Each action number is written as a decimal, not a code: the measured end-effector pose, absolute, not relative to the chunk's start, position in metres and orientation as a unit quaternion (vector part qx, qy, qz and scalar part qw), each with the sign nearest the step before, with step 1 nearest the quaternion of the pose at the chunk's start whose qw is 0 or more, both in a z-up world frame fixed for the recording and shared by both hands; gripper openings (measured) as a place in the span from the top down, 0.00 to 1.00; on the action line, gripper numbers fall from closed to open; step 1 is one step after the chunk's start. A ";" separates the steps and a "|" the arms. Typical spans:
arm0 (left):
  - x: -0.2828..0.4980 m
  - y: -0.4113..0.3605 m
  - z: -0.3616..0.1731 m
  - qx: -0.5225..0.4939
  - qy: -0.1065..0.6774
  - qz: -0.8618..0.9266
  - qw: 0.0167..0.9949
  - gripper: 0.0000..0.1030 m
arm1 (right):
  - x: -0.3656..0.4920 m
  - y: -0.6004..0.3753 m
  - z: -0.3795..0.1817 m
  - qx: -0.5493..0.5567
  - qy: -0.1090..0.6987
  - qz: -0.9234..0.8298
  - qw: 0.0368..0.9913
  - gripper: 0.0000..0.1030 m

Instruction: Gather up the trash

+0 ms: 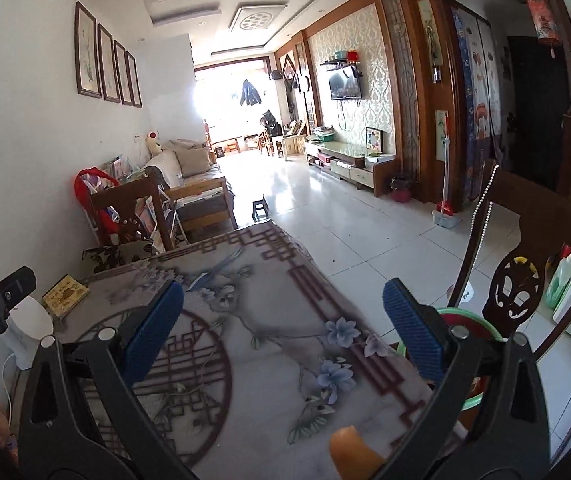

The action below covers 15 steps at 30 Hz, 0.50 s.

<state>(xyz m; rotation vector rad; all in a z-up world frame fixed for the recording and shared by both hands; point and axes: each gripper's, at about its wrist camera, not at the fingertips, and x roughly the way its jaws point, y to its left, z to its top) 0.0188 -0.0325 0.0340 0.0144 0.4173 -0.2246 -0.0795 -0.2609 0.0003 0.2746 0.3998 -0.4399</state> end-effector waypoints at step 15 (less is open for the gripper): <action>0.021 -0.013 0.029 -0.029 0.246 -0.150 0.957 0.07 | -0.080 -0.229 0.001 0.132 0.209 -0.233 0.941 0.04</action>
